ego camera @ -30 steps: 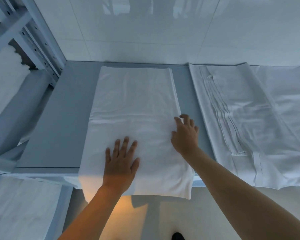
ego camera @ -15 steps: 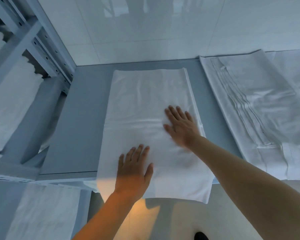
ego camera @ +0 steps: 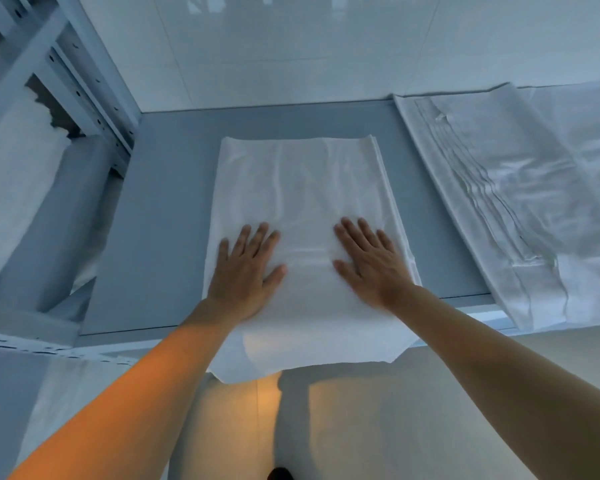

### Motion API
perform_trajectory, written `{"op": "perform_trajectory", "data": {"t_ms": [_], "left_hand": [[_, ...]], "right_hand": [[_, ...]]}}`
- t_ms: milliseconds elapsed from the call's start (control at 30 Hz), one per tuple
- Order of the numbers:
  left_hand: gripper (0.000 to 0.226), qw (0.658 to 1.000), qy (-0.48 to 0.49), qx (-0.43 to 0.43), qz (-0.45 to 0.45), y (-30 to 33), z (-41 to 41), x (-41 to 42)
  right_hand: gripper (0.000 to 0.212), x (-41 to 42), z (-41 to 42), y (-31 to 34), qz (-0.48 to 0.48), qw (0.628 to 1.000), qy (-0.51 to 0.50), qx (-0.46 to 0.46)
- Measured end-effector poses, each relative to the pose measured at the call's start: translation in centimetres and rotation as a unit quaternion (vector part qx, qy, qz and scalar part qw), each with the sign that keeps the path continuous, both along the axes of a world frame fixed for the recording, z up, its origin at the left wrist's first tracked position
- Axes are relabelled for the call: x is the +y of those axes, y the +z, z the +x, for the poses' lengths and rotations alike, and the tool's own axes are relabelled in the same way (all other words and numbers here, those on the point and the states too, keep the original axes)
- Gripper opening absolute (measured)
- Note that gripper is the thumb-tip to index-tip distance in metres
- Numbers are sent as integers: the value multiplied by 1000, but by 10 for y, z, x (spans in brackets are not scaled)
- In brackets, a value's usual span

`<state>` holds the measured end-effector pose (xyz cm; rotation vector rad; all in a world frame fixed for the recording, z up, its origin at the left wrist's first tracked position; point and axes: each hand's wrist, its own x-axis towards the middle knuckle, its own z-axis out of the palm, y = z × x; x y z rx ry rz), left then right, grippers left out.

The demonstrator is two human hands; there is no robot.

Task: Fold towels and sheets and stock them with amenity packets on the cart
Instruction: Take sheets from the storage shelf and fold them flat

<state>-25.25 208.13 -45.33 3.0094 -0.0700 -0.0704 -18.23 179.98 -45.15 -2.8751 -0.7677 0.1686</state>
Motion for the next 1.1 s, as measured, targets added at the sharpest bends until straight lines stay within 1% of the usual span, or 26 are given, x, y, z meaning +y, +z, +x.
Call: {"op": "perform_trajectory", "data": {"t_ms": [300, 533, 600, 667, 800, 867, 967, 1100], "left_hand": [[71, 1000, 9, 9, 0, -5, -52, -16], [70, 1000, 9, -16, 6, -6, -111, -39], [76, 999, 2, -7, 37, -7, -119, -41], [87, 997, -12, 6, 71, -5, -116, -37], [115, 994, -44, 7, 95, -6, -97, -22], [122, 993, -49, -5, 105, -12, -93, -18], [120, 993, -43, -34, 107, -17, -96, -19], [107, 992, -43, -71, 92, -11, -100, -22]], "right_hand": [[70, -21, -47, -1, 8, 1000, 15, 6], [69, -44, -99, -6, 18, 999, 32, -17], [74, -50, -106, -9, 14, 999, 40, -28], [84, -53, -101, -7, 13, 998, 43, -36], [120, -49, -72, -3, -45, 996, 71, -28], [130, -47, -65, -8, -56, 994, 94, -26], [128, -48, -66, -13, -57, 991, 112, -51], [118, -49, -77, -12, -54, 989, 104, -93]]}}
